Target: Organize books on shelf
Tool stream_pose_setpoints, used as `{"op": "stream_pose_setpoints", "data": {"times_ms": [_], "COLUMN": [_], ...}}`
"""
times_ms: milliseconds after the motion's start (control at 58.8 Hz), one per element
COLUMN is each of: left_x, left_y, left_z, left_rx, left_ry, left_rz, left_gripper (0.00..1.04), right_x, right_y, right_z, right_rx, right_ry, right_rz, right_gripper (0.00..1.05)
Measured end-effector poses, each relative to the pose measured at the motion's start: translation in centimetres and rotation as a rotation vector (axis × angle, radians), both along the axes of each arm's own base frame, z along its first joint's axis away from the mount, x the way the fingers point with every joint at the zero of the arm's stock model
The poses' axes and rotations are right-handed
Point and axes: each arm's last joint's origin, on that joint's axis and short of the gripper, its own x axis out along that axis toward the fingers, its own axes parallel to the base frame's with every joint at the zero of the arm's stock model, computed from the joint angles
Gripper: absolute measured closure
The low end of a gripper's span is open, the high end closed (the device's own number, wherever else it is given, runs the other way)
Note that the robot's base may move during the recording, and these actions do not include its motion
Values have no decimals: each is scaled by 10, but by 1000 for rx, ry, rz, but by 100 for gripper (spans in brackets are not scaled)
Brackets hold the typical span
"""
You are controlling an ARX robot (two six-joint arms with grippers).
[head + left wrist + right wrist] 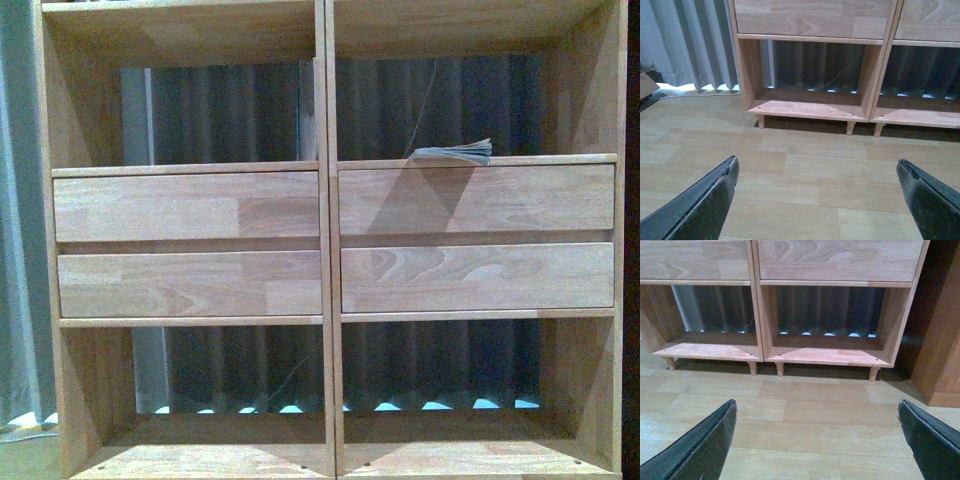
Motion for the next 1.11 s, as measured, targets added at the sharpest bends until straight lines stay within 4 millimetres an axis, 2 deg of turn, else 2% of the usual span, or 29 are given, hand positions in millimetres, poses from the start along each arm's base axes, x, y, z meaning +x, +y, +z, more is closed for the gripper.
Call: {"op": "stream_pose_setpoints", "data": {"times_ms": [1105], "left_x": [0], "left_y": [0], "left_z": [0], "left_rx": [0], "left_ry": [0], "left_rz": [0], "left_gripper": [7], "right_x": [0], "right_y": [0], "right_z": [0], "right_rx": [0], "right_ry": [0], "right_rz": [0], "right_gripper": [7]}}
